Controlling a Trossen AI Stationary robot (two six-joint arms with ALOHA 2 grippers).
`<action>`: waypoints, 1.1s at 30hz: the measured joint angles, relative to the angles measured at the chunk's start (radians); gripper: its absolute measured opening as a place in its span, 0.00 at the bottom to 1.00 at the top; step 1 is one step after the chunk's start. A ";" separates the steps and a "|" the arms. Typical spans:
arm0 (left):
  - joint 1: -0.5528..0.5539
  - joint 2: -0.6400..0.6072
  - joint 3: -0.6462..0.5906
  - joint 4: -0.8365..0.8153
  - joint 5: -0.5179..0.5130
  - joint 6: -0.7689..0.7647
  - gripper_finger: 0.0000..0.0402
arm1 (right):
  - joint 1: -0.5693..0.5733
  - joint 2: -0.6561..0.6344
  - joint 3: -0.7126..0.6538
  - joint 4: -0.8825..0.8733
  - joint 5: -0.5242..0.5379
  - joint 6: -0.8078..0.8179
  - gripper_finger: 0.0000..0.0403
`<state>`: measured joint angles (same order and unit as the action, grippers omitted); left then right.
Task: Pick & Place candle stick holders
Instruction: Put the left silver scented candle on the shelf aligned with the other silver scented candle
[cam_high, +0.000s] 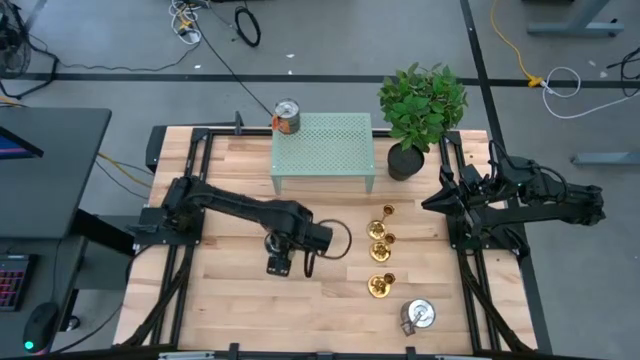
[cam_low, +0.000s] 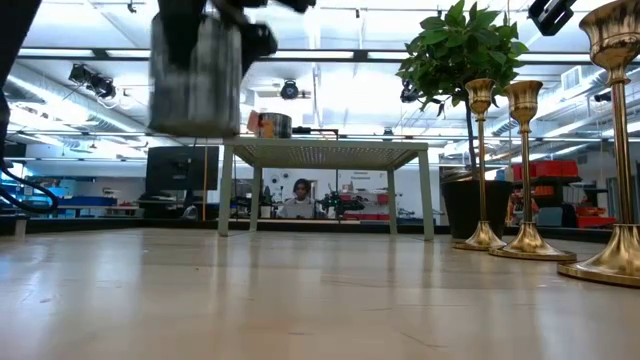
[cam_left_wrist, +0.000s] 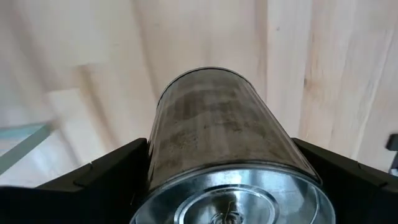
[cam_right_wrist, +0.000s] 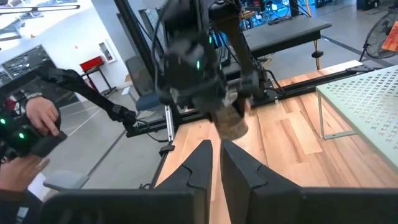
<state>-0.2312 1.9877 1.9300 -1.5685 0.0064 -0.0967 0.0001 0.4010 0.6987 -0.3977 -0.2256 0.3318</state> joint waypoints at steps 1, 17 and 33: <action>0.010 0.000 0.034 -0.011 -0.007 -0.006 0.95 | 0.000 0.000 0.000 0.000 0.000 0.000 0.09; 0.217 -0.061 0.270 -0.004 0.000 -0.081 0.95 | 0.000 0.000 0.000 0.000 0.000 0.000 0.09; 0.483 -0.060 0.279 -0.003 0.095 -0.081 0.95 | 0.000 0.000 0.000 0.000 0.000 0.000 0.09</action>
<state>0.2516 1.9277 2.2086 -1.5715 0.1013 -0.1773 0.0002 0.4007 0.6983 -0.3977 -0.2256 0.3318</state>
